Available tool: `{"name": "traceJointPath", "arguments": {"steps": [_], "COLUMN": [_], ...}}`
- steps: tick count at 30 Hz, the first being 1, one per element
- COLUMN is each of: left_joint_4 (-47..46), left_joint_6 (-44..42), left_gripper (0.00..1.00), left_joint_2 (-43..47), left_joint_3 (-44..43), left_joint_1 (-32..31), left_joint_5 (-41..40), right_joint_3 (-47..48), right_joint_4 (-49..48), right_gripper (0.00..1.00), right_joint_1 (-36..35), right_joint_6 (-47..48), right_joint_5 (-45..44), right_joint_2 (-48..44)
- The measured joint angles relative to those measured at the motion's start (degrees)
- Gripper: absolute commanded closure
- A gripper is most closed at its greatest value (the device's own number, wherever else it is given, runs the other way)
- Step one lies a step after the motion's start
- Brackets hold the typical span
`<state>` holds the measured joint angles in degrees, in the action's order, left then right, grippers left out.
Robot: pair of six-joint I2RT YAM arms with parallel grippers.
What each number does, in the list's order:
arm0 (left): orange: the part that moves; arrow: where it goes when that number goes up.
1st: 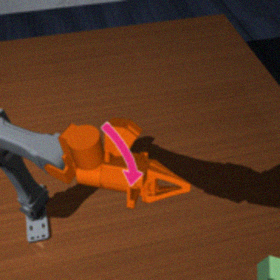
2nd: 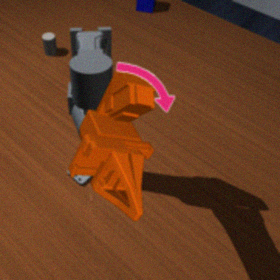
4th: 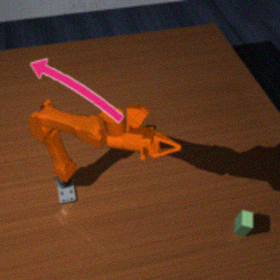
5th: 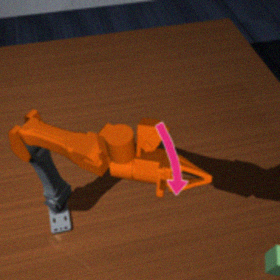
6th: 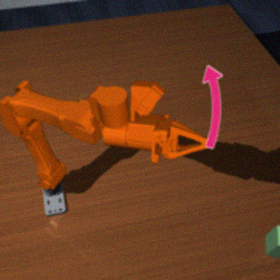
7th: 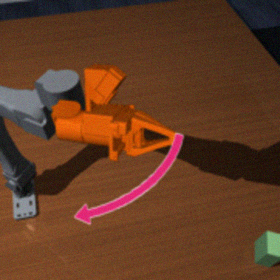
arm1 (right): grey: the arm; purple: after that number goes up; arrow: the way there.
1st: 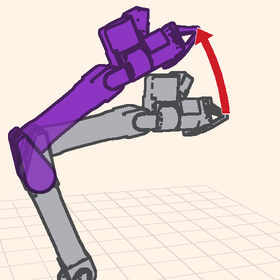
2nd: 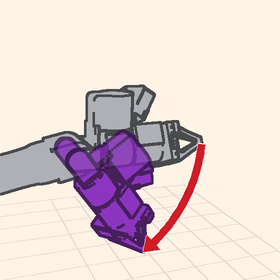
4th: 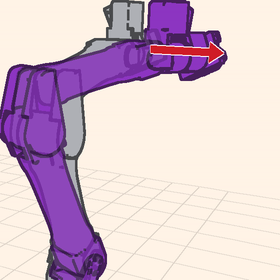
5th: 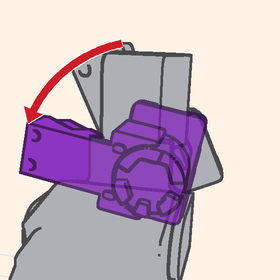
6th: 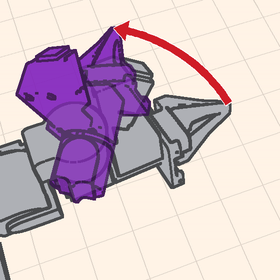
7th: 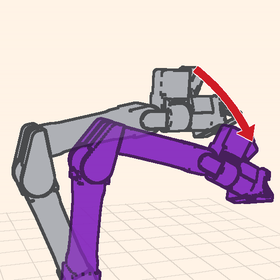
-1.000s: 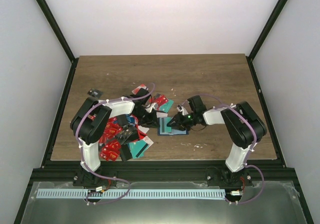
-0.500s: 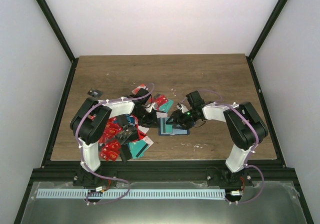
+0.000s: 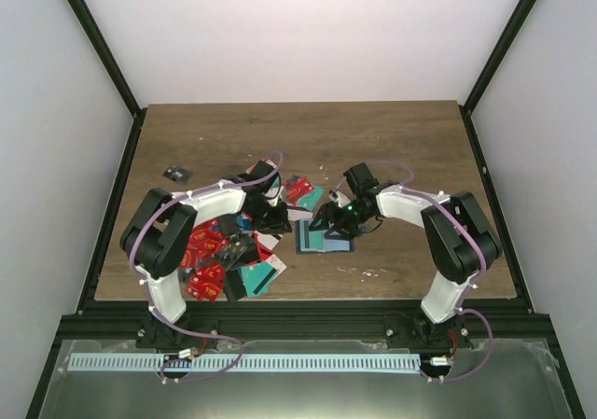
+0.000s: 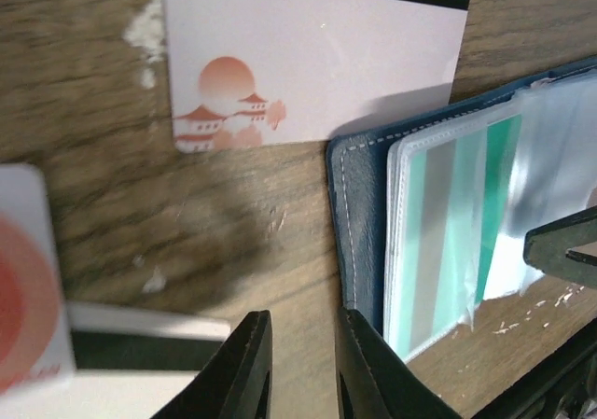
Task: Put the credit cards into the card holder
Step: Insert the credit card into the card holder.
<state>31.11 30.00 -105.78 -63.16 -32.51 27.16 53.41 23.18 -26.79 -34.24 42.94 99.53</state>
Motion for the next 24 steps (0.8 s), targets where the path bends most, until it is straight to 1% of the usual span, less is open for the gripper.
{"name": "traceJointPath", "arguments": {"steps": [4,7,11,14,18,21,24], "left_joint_4": [3.06,6.25,10.75,13.16,15.82,17.03,17.2], "left_joint_6": [0.09,0.2,0.94,1.81,3.21,4.42,5.6], "left_gripper": [0.69,0.69,0.69,0.69,0.7,0.71,0.73], "left_joint_2": [4.24,8.57,14.53,19.65,25.38,28.44,30.8], "left_joint_3": [-0.04,-0.04,0.52,3.5,9.86,14.47,18.05], "left_joint_1": [0.0,0.02,0.94,3.58,9.07,13.29,16.28], "left_joint_5": [-3.58,-7.43,-12.9,-16.15,-18.97,-20.44,-20.87], "right_joint_3": [2.19,4.09,4.94,4.63,3.45,3.48,4.15], "right_joint_4": [3.72,5.42,3.74,-1.05,-10.6,-17.53,-22.82], "right_gripper": [0.35,0.35,0.35,0.36,0.39,0.4,0.43], "right_joint_1": [-0.15,-0.72,-2.93,-6.43,-11.69,-15.1,-17.97], "right_joint_6": [1.07,1.66,0.98,-1.49,-6.34,-9.66,-12.31], "right_joint_5": [-2.29,-4.07,-3.85,-2.43,0.42,1.97,2.91], "right_joint_2": [-2.29,-5.09,-8.61,-9.6,-8.35,-5.14,0.09]}}
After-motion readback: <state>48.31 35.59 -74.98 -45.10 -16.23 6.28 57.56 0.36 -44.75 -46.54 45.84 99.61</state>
